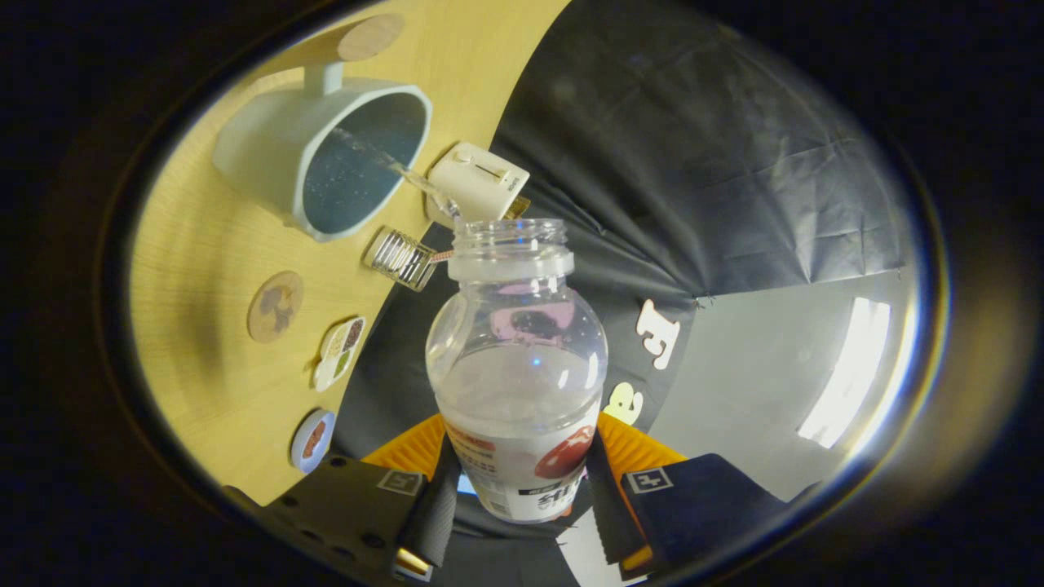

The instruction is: Take the bottle from table, then pour the juice into the cup, finally place the bottle on the coaster

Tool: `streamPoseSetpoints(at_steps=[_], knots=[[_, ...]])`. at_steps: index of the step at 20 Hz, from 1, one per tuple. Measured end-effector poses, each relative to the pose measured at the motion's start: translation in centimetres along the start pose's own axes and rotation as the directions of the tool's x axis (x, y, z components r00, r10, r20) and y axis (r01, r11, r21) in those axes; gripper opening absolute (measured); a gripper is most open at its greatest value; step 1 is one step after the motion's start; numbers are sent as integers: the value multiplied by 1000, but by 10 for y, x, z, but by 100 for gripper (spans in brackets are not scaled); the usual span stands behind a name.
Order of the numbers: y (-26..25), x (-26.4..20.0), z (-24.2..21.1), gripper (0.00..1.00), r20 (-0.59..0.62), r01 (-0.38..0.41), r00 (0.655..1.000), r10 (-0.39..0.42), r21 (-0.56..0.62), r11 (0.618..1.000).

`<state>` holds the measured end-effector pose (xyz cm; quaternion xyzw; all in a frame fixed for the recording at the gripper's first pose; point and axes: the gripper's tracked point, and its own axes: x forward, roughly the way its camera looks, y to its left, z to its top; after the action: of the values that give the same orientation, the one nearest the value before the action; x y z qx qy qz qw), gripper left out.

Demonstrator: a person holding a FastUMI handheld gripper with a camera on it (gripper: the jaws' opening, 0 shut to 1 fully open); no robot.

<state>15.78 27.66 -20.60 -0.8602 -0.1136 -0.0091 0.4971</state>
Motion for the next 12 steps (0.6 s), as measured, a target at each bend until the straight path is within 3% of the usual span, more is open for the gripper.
streamPoseSetpoints(at_steps=[12], knots=[[5,0,11,75,51,-23,998,27,-81,996]])
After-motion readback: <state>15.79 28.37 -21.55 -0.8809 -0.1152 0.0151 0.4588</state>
